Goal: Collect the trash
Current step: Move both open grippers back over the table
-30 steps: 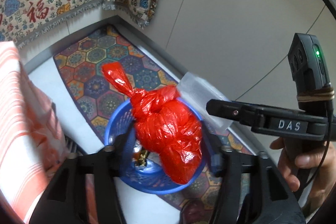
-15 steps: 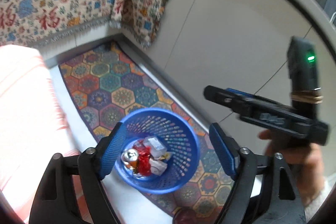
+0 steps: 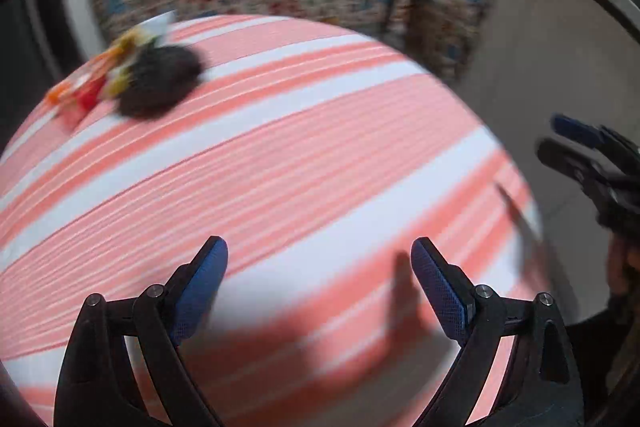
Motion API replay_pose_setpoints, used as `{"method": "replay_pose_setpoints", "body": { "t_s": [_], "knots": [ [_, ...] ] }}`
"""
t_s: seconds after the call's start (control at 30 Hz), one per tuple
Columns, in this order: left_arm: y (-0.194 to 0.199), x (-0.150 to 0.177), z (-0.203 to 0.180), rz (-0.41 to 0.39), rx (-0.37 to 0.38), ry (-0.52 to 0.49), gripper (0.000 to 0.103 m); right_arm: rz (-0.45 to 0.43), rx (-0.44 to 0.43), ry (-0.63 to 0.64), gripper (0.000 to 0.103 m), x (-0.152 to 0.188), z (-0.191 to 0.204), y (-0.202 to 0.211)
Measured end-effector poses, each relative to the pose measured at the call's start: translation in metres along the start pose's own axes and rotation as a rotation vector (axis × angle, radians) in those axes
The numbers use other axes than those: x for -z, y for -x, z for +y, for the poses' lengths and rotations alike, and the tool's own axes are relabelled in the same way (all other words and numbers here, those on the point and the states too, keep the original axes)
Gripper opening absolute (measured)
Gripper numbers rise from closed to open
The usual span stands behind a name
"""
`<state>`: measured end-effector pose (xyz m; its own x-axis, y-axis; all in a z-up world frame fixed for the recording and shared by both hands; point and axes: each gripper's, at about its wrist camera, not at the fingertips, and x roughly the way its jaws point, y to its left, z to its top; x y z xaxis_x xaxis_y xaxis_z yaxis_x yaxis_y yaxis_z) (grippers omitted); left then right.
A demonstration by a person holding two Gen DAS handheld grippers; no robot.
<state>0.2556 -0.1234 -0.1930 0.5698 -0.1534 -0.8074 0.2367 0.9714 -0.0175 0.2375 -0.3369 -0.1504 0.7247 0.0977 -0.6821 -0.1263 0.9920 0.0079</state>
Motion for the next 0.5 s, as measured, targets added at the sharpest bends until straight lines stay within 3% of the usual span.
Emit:
{"method": "replay_pose_setpoints", "body": {
  "t_s": [0.2,0.27,0.5],
  "knots": [
    [0.002,0.006,0.061,-0.02,-0.11,0.086,0.094,0.045,-0.113,0.181,0.073,-0.002,0.087,-0.011],
    [0.001,0.006,0.069,-0.012,-0.14,0.095,0.097,0.061,-0.14,0.223,0.073,-0.001,0.108,-0.016],
    [-0.002,0.009,0.067,-0.001,-0.143,0.089,0.103,0.141,-0.167,0.325,0.073,0.004,0.152,-0.034]
  ]
}}
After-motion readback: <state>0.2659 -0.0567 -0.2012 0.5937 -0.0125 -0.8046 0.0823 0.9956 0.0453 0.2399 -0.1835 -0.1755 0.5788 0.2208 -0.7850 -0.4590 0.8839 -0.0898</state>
